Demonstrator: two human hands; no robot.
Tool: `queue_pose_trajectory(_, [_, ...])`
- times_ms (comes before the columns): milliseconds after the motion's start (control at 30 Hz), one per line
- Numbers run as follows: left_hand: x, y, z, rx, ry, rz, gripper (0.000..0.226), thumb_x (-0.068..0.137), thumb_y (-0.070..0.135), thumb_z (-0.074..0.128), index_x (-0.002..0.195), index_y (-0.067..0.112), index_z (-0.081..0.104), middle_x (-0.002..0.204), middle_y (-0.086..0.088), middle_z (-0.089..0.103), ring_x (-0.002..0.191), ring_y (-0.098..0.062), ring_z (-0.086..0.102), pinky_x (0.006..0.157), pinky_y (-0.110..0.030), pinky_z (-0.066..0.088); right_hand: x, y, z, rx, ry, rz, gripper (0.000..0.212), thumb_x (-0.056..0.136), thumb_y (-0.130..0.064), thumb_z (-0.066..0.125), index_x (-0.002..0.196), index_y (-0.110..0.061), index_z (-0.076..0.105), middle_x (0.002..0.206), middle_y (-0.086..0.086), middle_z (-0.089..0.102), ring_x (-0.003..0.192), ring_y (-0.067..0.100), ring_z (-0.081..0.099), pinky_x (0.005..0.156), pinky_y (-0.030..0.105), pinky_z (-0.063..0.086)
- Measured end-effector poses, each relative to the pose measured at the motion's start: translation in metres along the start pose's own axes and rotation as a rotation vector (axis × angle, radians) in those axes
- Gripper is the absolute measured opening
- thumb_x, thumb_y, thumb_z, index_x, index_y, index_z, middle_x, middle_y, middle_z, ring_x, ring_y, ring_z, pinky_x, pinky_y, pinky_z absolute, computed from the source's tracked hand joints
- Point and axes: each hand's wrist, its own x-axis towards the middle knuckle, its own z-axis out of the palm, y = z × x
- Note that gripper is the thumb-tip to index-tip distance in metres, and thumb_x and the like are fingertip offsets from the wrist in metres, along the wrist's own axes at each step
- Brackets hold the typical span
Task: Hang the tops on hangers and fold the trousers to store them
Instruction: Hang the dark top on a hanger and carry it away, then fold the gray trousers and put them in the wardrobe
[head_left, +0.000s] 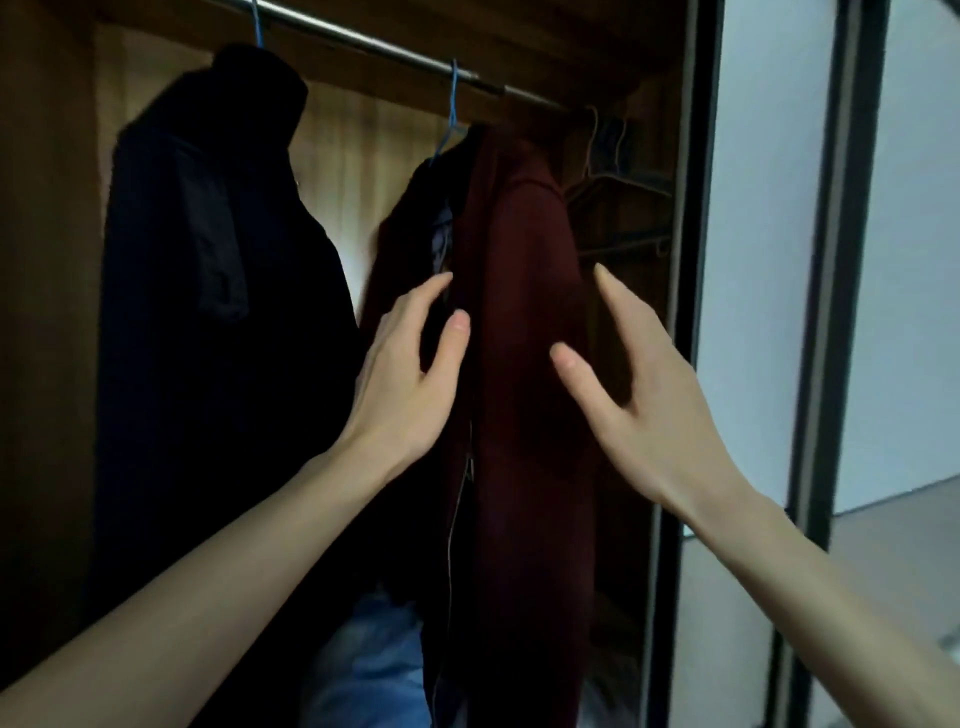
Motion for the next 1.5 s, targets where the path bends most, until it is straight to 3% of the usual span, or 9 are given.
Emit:
queue_pose_trajectory(67, [-0.031,0.015,0.007,0.048,-0.040,0.038,0.053,0.105,0.060,0.036,0.155,0.044,0.034,0.157,0.023,0.040,0.147,0.003,0.033,0.121,-0.035,0.032,-0.032,0.003,-0.010,-0.086,-0.053,-0.016,0.073,0.104,-0.053,0.057,0.165,-0.030,0.024,0.168,-0.016,0.030,0.155,0.000,0.023,0.127,0.033,0.027])
queue_pose_trajectory(233, [-0.095,0.037,0.016,0.193,-0.107,0.089,0.059,0.106,0.054,0.037,0.160,0.032,0.032,0.164,0.012,0.036,0.151,-0.003,0.029,0.124,-0.039,0.031,-0.090,0.008,-0.028,-0.301,-0.157,0.013,0.083,0.102,-0.059,0.056,0.167,-0.022,0.021,0.173,-0.003,0.022,0.160,0.012,0.015,0.129,0.045,0.023])
queue_pose_trajectory(533, [-0.189,0.025,0.023,0.465,-0.300,0.126,0.064,0.104,0.049,0.040,0.159,0.016,0.037,0.165,-0.004,0.038,0.155,-0.021,0.028,0.126,-0.049,0.024,-0.182,0.002,-0.059,-0.519,-0.283,0.187,0.084,0.102,-0.065,0.047,0.167,-0.019,0.020,0.173,0.002,0.023,0.161,0.018,0.013,0.131,0.044,0.013])
queue_pose_trajectory(767, [-0.253,0.010,0.077,0.306,-0.357,0.218,0.062,0.100,0.044,0.048,0.152,0.008,0.049,0.157,-0.010,0.049,0.150,-0.029,0.040,0.124,-0.052,0.027,-0.256,-0.005,-0.091,-0.776,-0.299,0.364,0.084,0.101,-0.069,0.045,0.167,-0.021,0.022,0.173,0.000,0.024,0.161,0.017,0.015,0.131,0.045,0.011])
queue_pose_trajectory(1067, [-0.307,0.021,0.153,-0.061,-0.485,0.320,0.058,0.101,0.042,0.053,0.150,0.010,0.049,0.156,-0.011,0.049,0.147,-0.032,0.041,0.121,-0.054,0.031,-0.335,-0.038,-0.143,-1.051,-0.295,0.716,0.084,0.102,-0.072,0.036,0.168,-0.025,0.014,0.174,-0.001,0.017,0.162,0.016,0.008,0.132,0.047,0.008])
queue_pose_trajectory(1167, [-0.328,0.048,0.177,-0.177,-0.543,0.363,0.058,0.102,0.043,0.050,0.152,0.012,0.046,0.156,-0.010,0.048,0.148,-0.032,0.041,0.120,-0.054,0.032,-0.362,-0.057,-0.174,-1.120,-0.243,0.801,0.085,0.100,-0.074,0.033,0.167,-0.023,0.019,0.173,0.000,0.022,0.161,0.018,0.013,0.131,0.050,0.014])
queue_pose_trajectory(1333, [-0.367,0.112,0.213,-0.321,-0.680,0.442,0.061,0.103,0.047,0.047,0.153,0.011,0.045,0.158,-0.010,0.046,0.150,-0.031,0.039,0.121,-0.052,0.032,-0.414,-0.090,-0.229,-1.255,-0.178,0.956,0.085,0.101,-0.070,0.045,0.167,-0.023,0.019,0.173,-0.001,0.023,0.162,0.015,0.011,0.132,0.045,0.009])
queue_pose_trajectory(1500, [-0.410,0.192,0.241,-0.440,-0.802,0.476,0.067,0.105,0.057,0.036,0.156,0.013,0.042,0.160,-0.009,0.043,0.152,-0.028,0.035,0.123,-0.053,0.029,-0.461,-0.126,-0.290,-1.374,-0.072,1.082,0.083,0.101,-0.069,0.045,0.167,-0.024,0.021,0.173,-0.004,0.022,0.161,0.012,0.008,0.132,0.045,0.011])
